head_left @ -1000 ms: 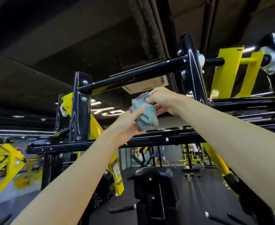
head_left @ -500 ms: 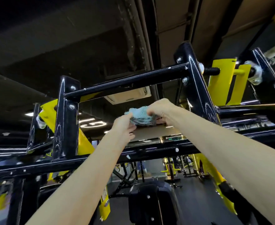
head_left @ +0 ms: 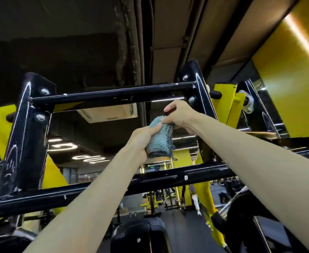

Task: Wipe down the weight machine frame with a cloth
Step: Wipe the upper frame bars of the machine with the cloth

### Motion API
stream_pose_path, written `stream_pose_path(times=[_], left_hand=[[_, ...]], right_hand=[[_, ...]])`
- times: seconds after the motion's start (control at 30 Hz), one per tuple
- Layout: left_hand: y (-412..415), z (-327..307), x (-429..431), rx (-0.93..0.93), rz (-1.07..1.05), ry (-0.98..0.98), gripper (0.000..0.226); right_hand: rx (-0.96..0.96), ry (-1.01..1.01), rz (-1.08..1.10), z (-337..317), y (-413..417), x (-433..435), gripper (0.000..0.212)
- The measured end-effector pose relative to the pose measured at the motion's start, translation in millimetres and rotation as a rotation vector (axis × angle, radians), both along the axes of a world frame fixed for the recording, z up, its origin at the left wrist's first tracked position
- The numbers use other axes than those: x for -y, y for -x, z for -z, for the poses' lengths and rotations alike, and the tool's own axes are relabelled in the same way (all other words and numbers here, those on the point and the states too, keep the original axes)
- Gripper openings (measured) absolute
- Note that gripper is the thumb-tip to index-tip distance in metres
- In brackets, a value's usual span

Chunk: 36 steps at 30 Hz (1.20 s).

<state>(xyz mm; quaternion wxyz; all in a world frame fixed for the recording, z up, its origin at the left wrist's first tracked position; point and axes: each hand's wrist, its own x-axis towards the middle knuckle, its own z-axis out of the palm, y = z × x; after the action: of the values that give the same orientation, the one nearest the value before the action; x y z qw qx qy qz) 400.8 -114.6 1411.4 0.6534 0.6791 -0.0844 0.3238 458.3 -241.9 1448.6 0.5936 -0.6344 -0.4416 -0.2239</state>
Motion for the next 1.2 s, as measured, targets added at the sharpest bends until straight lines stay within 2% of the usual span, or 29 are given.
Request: stream_pose_path(times=[0.07,0.13,0.2,0.23,0.27,0.33,0.4,0.47,0.5,0.53,0.57,0.67,0.73,0.8,0.87,0.97,1.0,1.07,1.13,1.2], left_hand=[[-10,-10,11,0.003,-0.021,0.026,0.031],[-19,-26,20,0.057,-0.119,0.085,0.036],[-23,-44,30,0.202,-0.337,0.091,0.035],[-24,-53,34,0.3,-0.508,0.01,0.03],[-25,-62,37,0.401,-0.734,-0.154,0.024],[-28,-78,41,0.613,-1.239,-0.626,0.017],[-38,-99,39,0.779,-1.635,-1.007,0.015],[-50,-119,39,0.757,-1.884,-1.204,0.012],[-57,-127,42,0.703,-1.942,-1.263,0.011],[-67,-131,43,0.674,-1.974,-1.292,0.012],[-78,-133,45,0.657,-1.935,-1.239,0.015],[-112,-127,66,0.709,-1.561,-1.031,0.025],[-131,-125,76,0.77,-1.409,-1.144,0.039],[-134,-122,65,0.735,-1.409,-1.317,0.059],[-123,-114,39,0.68,-1.494,-1.352,0.07],[-114,-100,24,0.694,-1.588,-1.15,0.07],[-120,-102,34,0.711,-1.566,-1.156,0.069],[-132,-108,56,0.69,-1.47,-1.363,0.06],[-133,-111,54,0.629,-1.36,-1.454,0.053],[-125,-109,32,0.671,-1.449,-1.395,0.063]], right_hand=[[0.114,0.025,0.148,-4,-11,6,0.029],[0.273,0.053,0.399,-8,-22,16,0.03],[0.378,0.074,0.646,-14,-33,28,0.033],[0.405,0.08,0.727,-17,-39,32,0.035],[0.413,0.082,0.777,-21,-47,37,0.038],[0.444,0.065,0.84,-30,-62,44,0.045],[0.535,0.062,0.898,-42,-73,49,0.051],[0.616,0.092,0.93,-53,-82,54,0.06],[0.629,0.098,0.93,-59,-87,55,0.066],[0.615,0.089,0.923,-63,-91,54,0.072],[0.574,0.073,0.906,-66,-96,54,0.078],[0.405,0.027,0.798,-69,-109,50,0.094],[0.412,-0.024,0.808,-67,-119,46,0.096],[0.437,-0.102,0.831,-65,-127,44,0.093],[0.406,-0.155,0.779,-62,-132,42,0.093],[0.399,-0.179,0.775,-61,-137,40,0.092],[0.4,-0.185,0.788,-62,-138,39,0.09],[0.394,-0.185,0.779,-63,-139,39,0.089],[0.387,-0.182,0.769,-62,-139,38,0.088],[0.39,-0.179,0.767,-62,-138,36,0.086]])
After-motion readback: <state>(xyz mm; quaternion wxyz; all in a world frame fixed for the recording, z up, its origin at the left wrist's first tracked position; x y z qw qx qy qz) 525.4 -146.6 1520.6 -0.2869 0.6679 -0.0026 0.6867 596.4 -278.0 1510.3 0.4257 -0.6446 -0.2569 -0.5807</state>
